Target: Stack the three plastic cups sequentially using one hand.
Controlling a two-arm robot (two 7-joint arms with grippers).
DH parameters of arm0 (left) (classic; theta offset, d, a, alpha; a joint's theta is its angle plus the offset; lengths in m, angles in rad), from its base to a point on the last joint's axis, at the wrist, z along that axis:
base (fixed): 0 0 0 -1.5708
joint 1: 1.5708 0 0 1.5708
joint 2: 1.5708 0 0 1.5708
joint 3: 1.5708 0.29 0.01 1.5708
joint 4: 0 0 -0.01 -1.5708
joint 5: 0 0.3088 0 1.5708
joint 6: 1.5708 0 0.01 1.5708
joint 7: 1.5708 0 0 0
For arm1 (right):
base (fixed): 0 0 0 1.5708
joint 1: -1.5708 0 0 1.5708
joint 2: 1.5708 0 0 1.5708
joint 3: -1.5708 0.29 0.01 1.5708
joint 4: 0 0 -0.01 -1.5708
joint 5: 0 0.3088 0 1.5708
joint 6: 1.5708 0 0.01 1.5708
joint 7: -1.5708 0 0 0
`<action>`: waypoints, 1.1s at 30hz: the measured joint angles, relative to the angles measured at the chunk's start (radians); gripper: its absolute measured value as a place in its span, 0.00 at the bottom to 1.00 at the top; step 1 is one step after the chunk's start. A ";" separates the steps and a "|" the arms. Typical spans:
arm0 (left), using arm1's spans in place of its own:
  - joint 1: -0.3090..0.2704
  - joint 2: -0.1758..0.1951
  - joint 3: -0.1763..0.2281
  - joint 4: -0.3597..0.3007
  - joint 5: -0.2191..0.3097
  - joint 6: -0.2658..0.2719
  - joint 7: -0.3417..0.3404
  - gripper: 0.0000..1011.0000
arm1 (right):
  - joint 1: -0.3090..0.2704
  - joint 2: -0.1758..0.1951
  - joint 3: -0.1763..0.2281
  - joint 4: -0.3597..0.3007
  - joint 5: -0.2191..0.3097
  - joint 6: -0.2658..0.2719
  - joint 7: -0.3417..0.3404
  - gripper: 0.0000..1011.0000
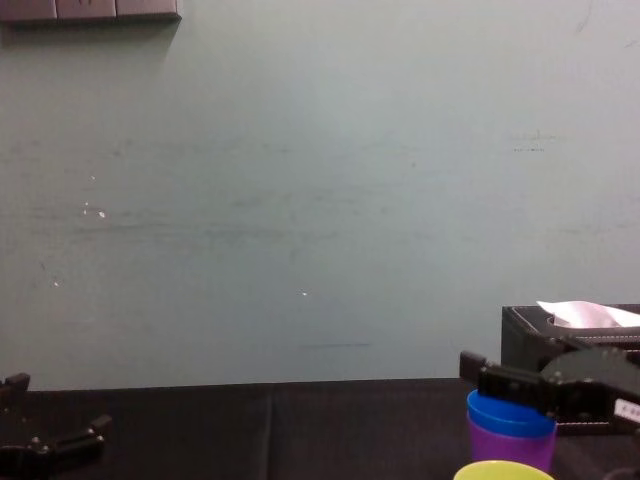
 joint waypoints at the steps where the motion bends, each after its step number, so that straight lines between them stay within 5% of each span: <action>1: 0.000 0.000 0.000 0.000 0.000 0.000 0.000 1.00 | -0.011 0.010 0.006 -0.027 0.004 0.001 0.000 0.99; 10: 0.000 0.000 0.000 0.000 0.000 0.000 0.000 1.00 | -0.123 0.104 0.051 -0.193 0.046 0.026 0.025 0.99; 19: 0.000 0.000 0.000 0.000 0.000 0.000 0.000 1.00 | -0.344 0.230 0.130 -0.347 0.083 0.026 0.029 0.99; 27: 0.000 0.000 0.000 0.000 0.000 0.000 0.000 1.00 | -0.494 0.294 0.170 -0.392 0.091 0.011 0.041 0.99; 33: 0.000 0.000 0.000 0.000 0.000 0.000 0.000 1.00 | -0.525 0.303 0.156 -0.390 0.088 -0.009 0.070 0.99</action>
